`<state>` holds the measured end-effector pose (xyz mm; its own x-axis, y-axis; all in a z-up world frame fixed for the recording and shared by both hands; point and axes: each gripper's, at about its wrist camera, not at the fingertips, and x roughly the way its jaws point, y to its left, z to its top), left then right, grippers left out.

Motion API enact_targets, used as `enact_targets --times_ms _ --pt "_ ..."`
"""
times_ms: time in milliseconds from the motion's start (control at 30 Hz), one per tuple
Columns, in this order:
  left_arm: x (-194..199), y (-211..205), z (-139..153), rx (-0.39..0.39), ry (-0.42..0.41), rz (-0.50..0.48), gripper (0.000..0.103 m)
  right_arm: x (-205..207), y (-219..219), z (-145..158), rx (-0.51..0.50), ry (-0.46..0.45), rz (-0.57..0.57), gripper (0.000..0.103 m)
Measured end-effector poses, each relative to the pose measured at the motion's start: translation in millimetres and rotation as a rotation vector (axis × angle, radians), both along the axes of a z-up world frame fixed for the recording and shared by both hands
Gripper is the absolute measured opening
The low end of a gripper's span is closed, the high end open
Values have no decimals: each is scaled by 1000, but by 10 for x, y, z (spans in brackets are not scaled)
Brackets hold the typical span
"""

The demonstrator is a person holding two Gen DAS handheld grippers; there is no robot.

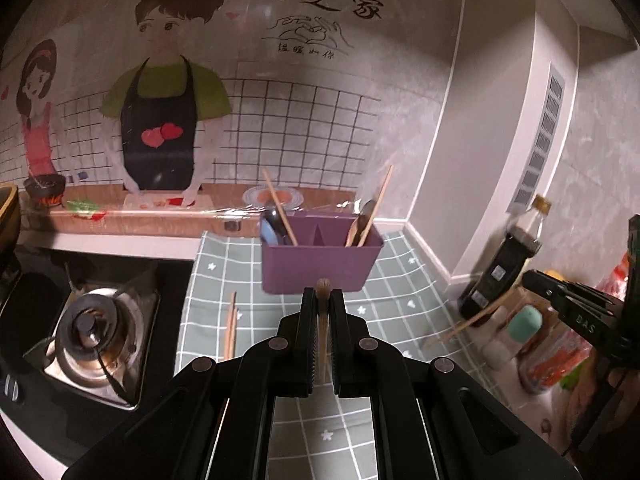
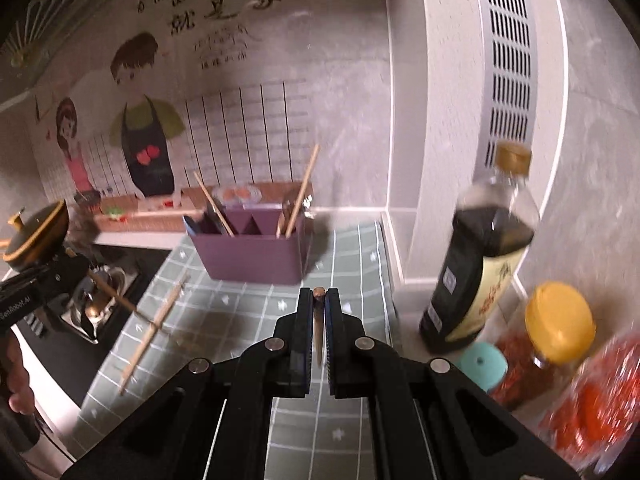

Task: Organize utensils
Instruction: 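Lift the chopsticks and carry them up over the caddy with both tools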

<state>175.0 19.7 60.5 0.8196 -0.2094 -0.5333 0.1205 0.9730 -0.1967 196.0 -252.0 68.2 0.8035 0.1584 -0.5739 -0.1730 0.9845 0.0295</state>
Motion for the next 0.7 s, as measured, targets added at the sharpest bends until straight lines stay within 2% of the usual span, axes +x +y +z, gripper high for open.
enact_targets --times_ms 100,233,567,700 --pt "65 49 77 -41 25 -27 6 57 47 146 1 -15 21 6" --pt "157 89 306 -40 30 -56 6 108 148 403 0 -32 63 6" --pt "499 135 1405 -25 -128 -127 6 243 470 1656 -41 -194 147 6" --pt "756 186 1679 -34 -162 -118 6 425 623 1963 -43 -217 153 6"
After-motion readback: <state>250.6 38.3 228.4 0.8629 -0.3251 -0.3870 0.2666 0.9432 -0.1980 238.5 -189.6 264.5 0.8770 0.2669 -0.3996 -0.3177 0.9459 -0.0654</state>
